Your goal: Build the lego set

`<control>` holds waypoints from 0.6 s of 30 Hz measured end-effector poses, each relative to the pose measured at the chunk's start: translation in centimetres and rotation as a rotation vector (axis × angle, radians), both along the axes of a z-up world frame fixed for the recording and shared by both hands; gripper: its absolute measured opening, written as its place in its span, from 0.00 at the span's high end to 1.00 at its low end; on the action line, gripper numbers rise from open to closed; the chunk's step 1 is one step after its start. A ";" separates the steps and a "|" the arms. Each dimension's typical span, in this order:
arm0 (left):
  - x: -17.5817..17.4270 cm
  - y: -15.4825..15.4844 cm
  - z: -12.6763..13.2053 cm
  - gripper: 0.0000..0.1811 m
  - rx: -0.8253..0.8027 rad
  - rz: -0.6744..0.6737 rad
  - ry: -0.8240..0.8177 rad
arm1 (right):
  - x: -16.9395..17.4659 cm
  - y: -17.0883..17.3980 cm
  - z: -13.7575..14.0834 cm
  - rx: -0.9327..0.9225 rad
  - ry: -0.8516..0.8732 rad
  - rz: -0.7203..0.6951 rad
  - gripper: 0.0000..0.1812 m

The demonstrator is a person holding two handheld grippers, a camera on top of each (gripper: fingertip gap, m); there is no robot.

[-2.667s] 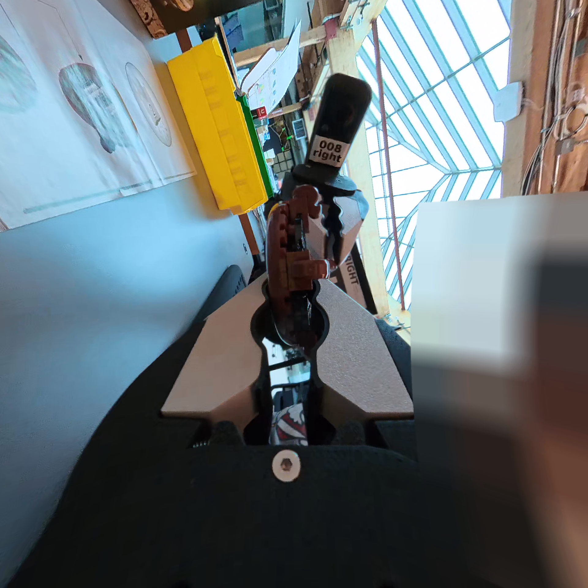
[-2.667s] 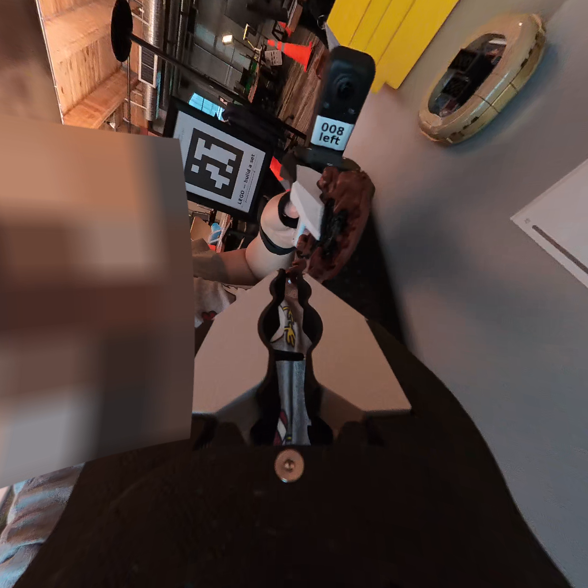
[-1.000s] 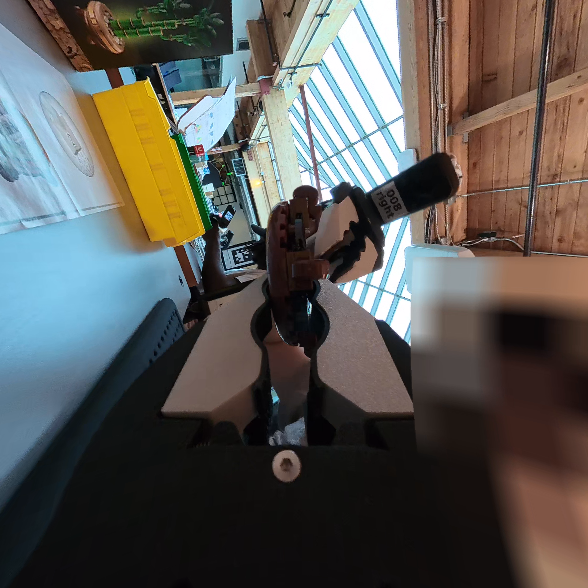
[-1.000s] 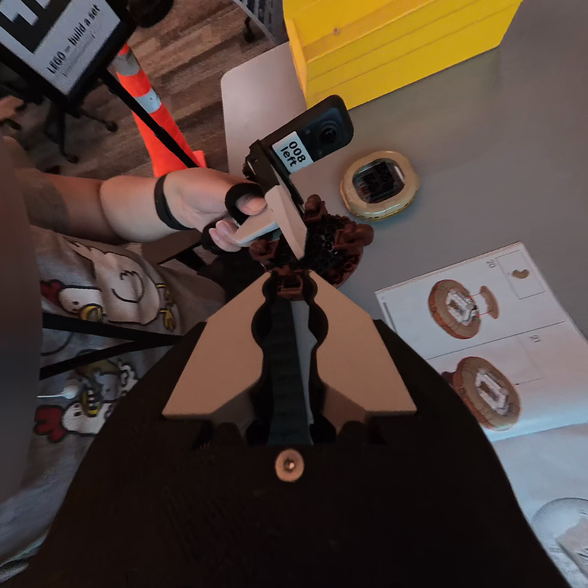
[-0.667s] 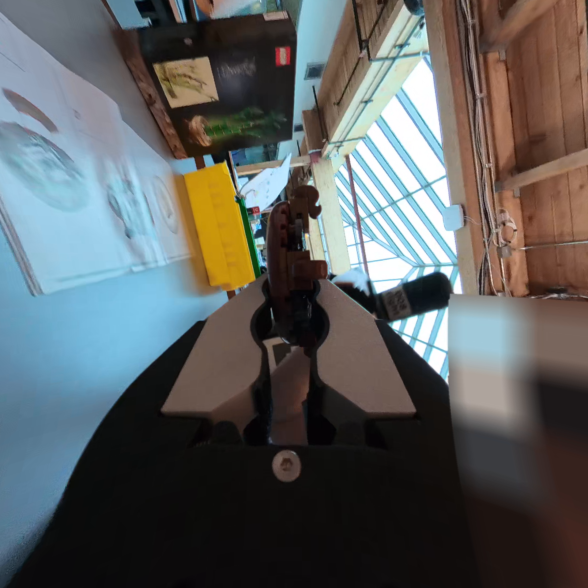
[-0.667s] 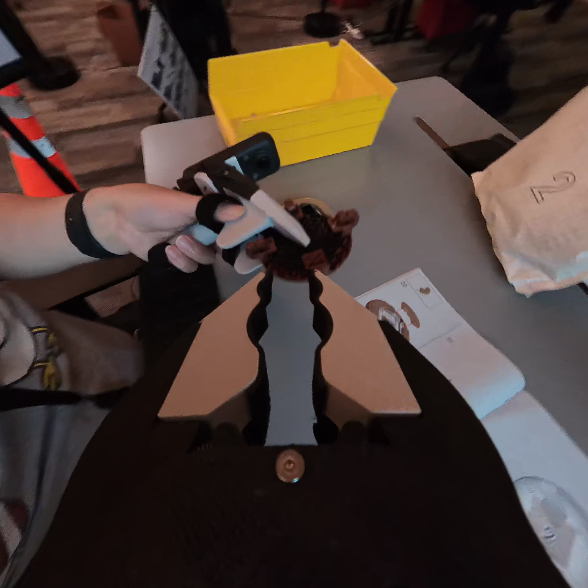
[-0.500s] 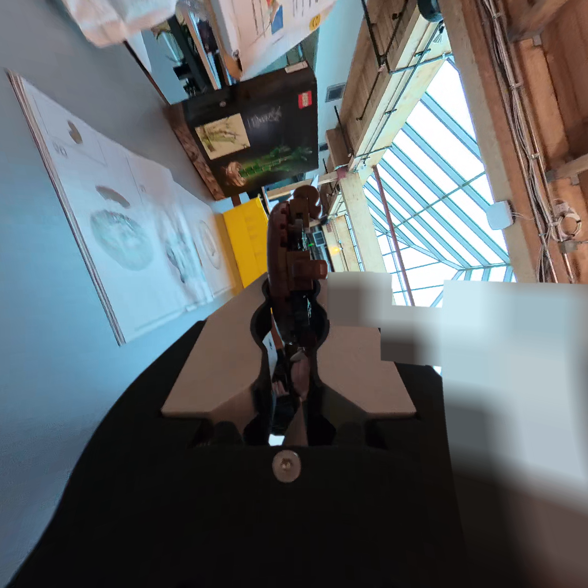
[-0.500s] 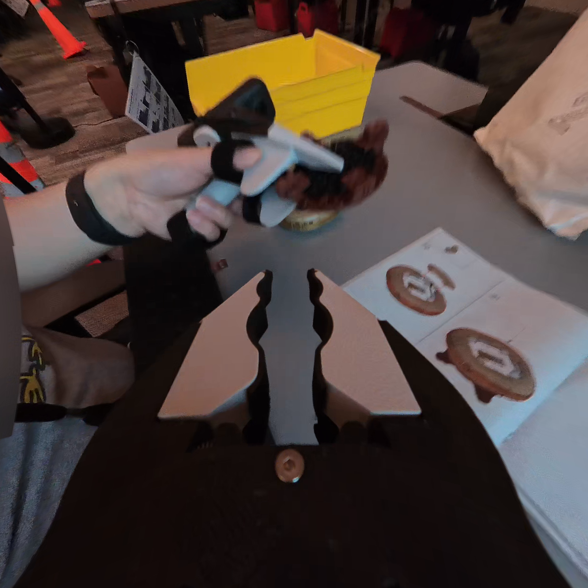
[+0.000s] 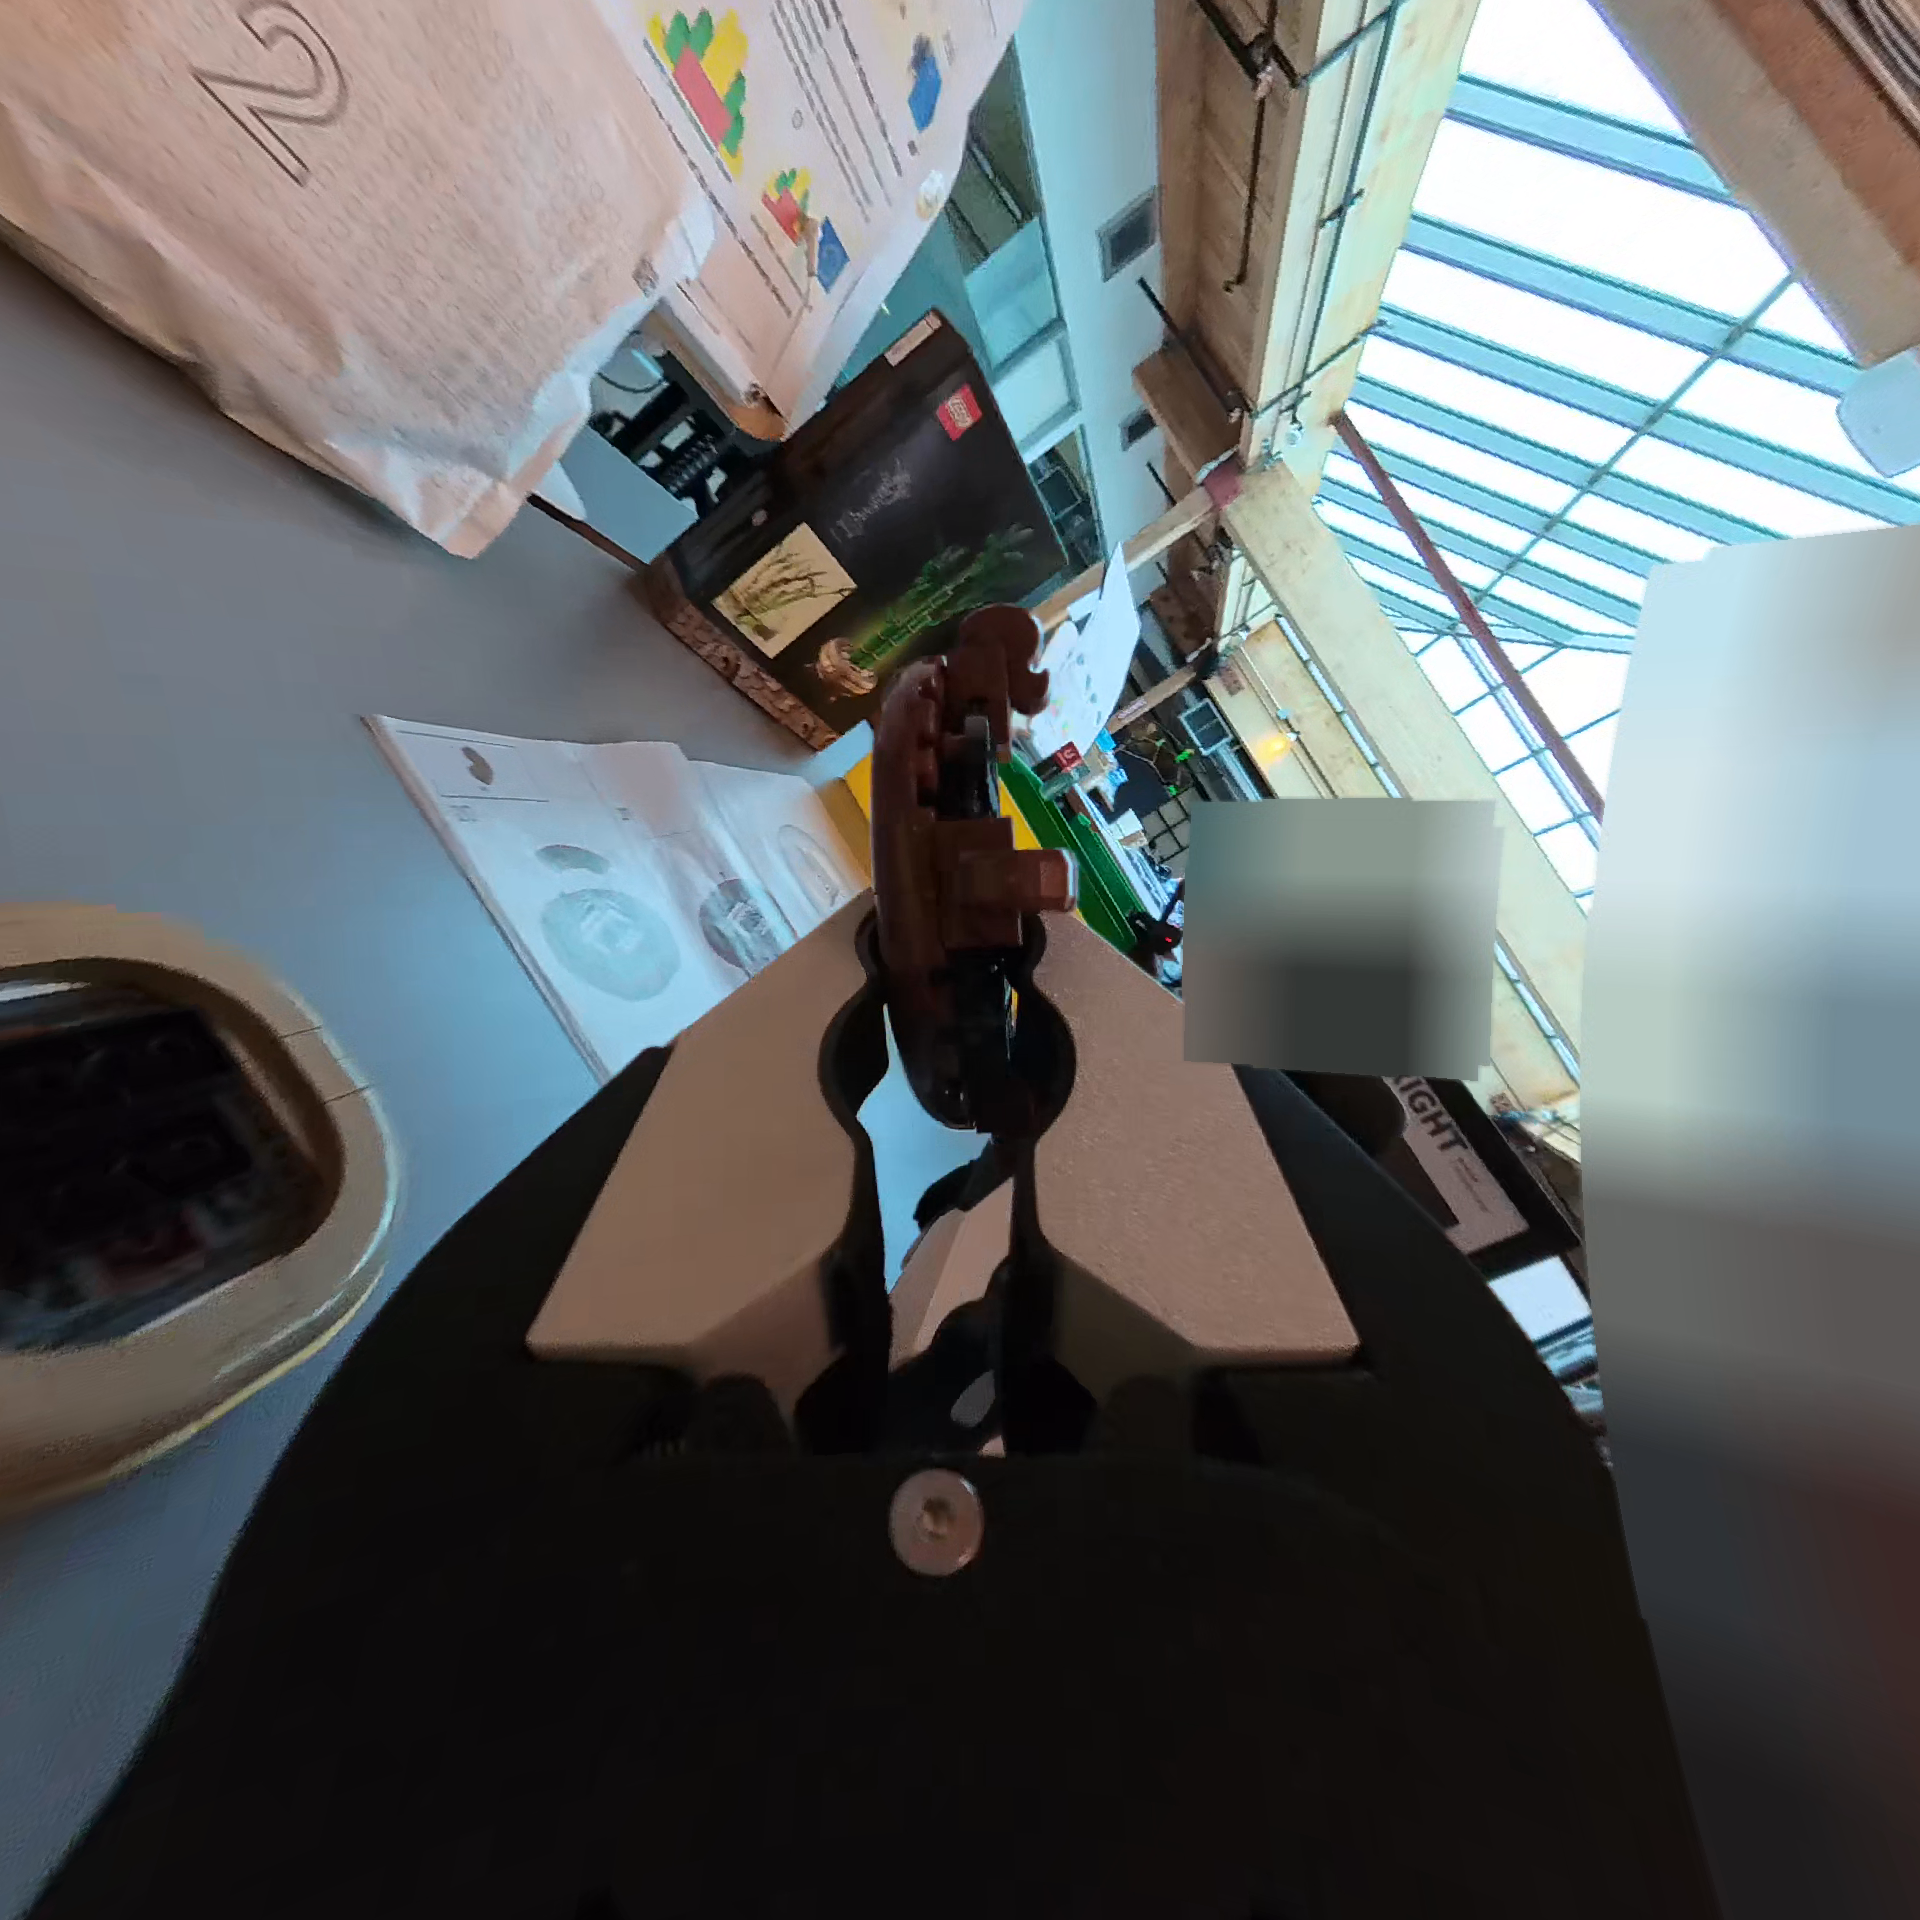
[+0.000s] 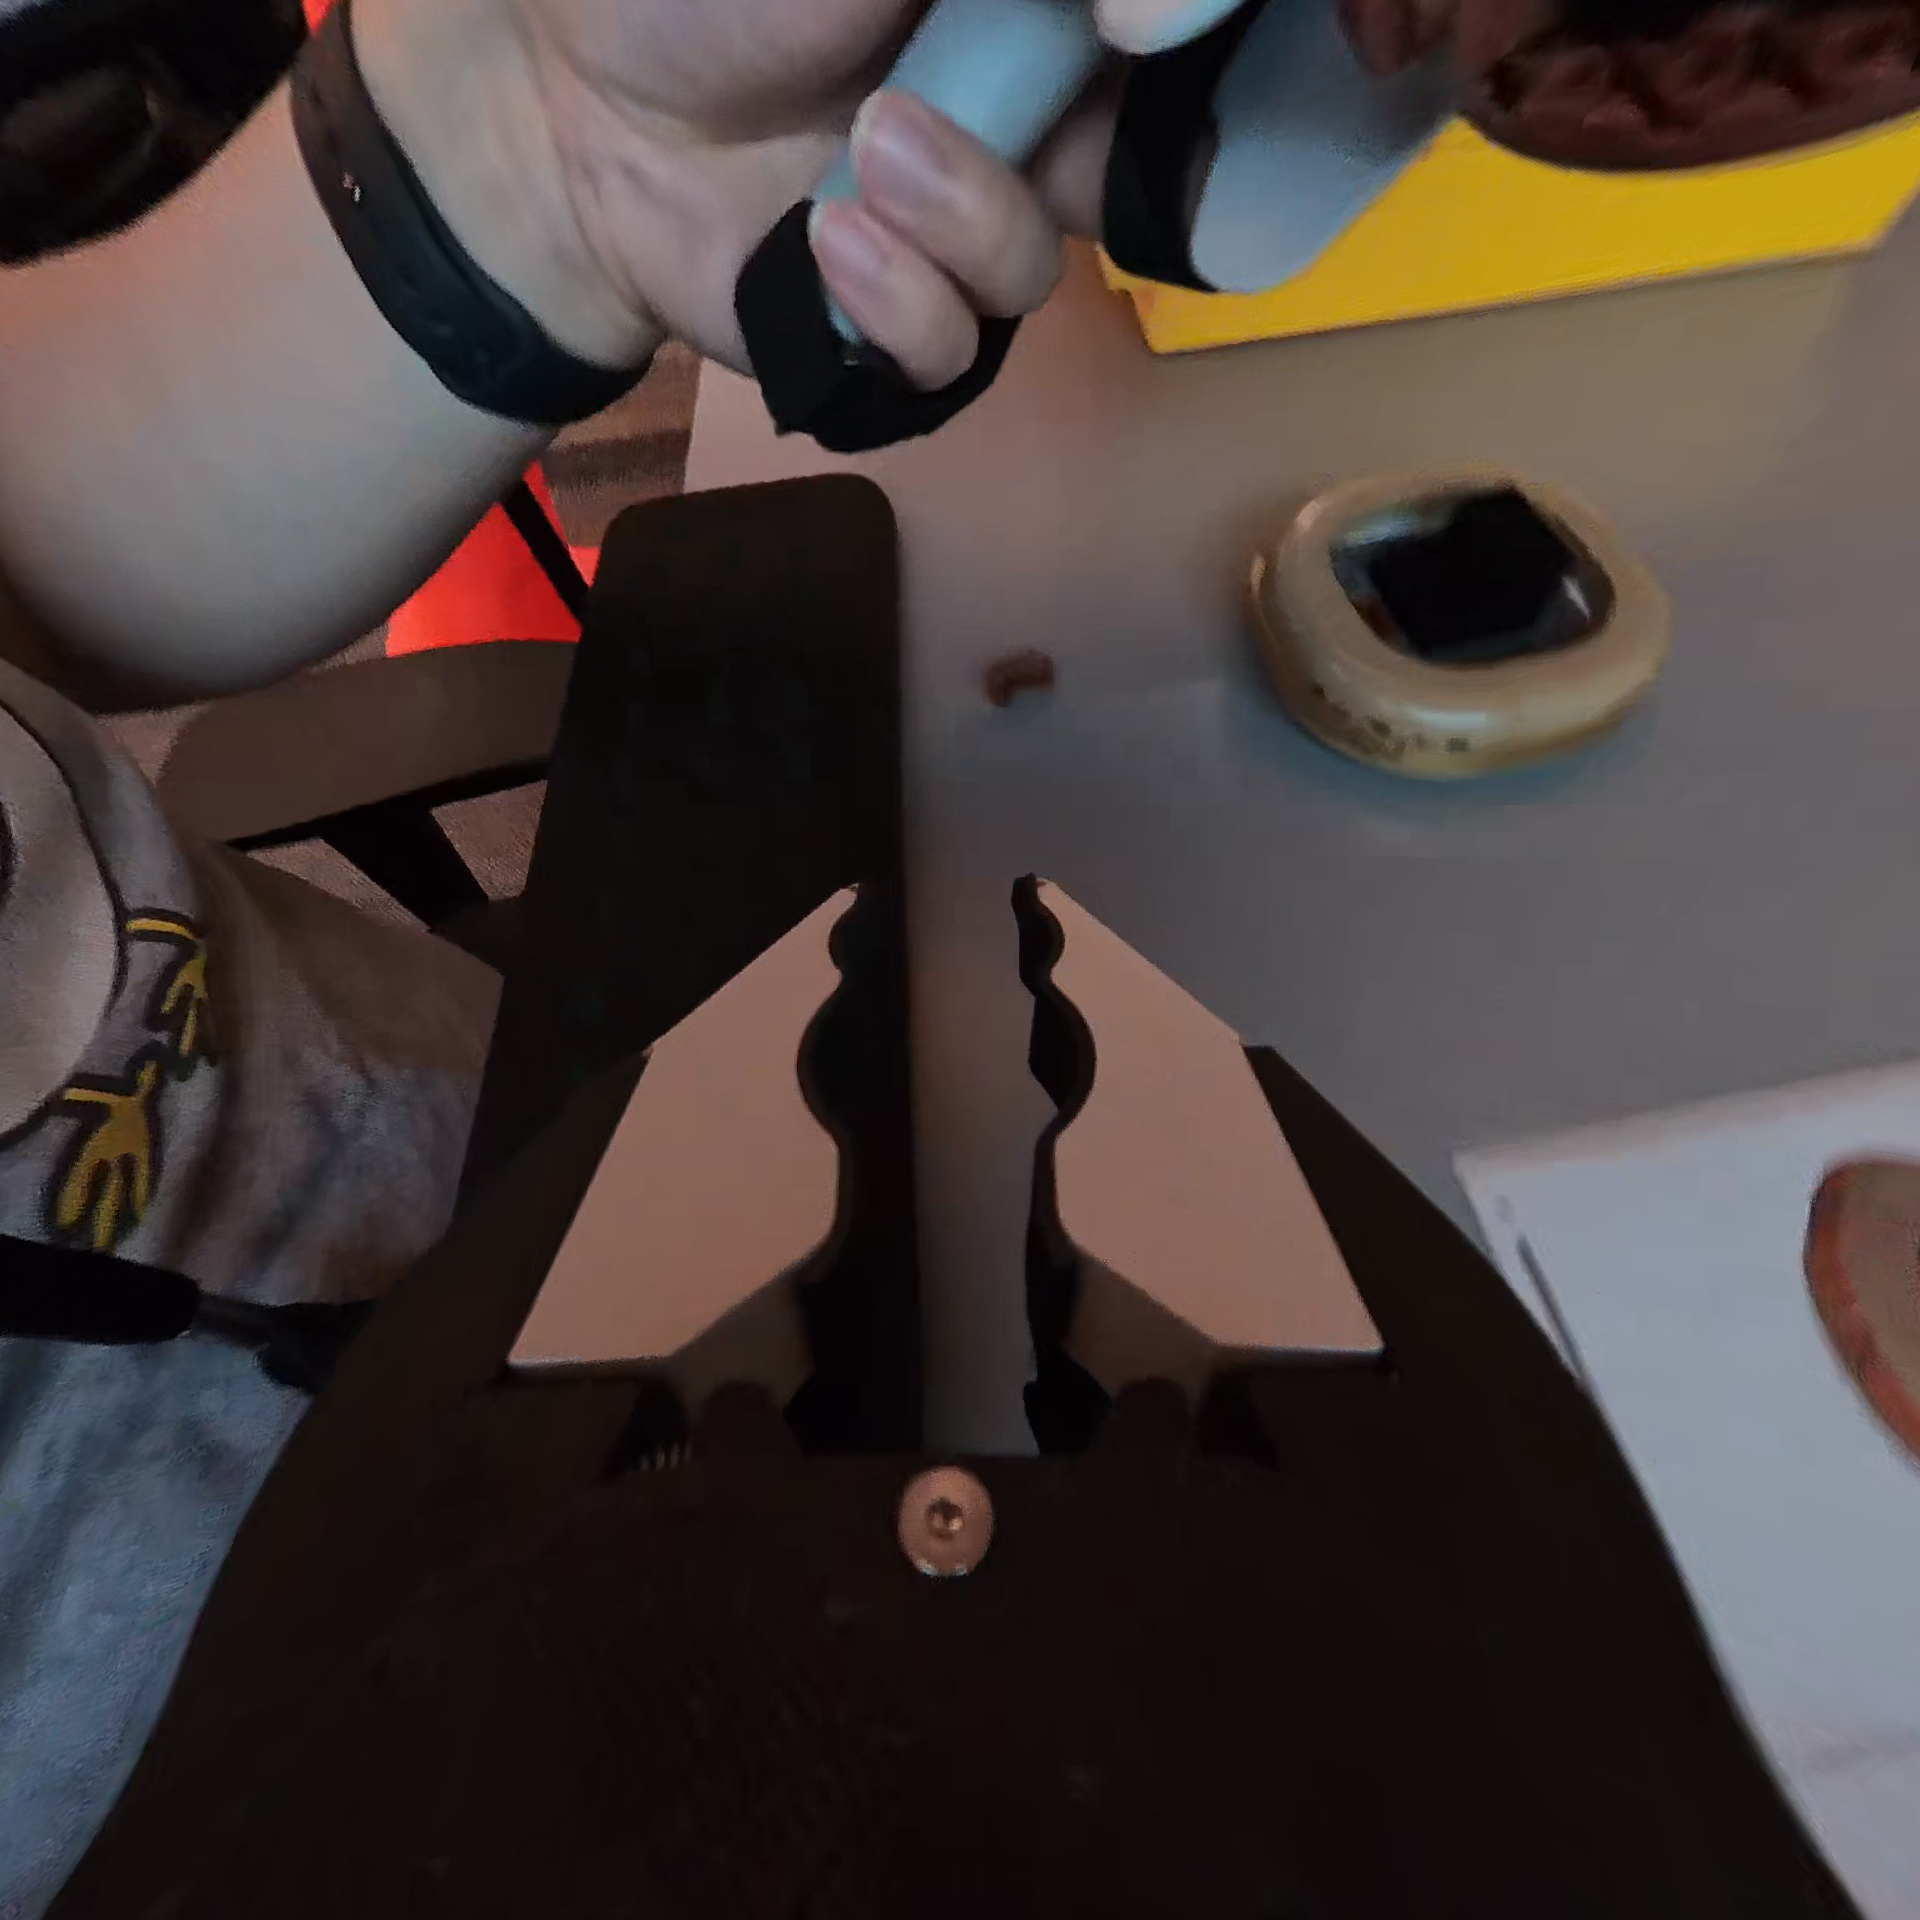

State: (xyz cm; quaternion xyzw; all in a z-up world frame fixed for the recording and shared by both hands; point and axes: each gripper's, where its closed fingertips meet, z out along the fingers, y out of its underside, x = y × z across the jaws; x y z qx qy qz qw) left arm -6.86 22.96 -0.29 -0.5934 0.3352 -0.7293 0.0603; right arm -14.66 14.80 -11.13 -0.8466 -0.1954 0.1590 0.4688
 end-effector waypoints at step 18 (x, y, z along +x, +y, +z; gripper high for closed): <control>-8.2 5.6 1.2 0.91 0.053 0.154 0.019 | -2.2 10.5 -4.4 -0.049 -0.260 0.217 0.89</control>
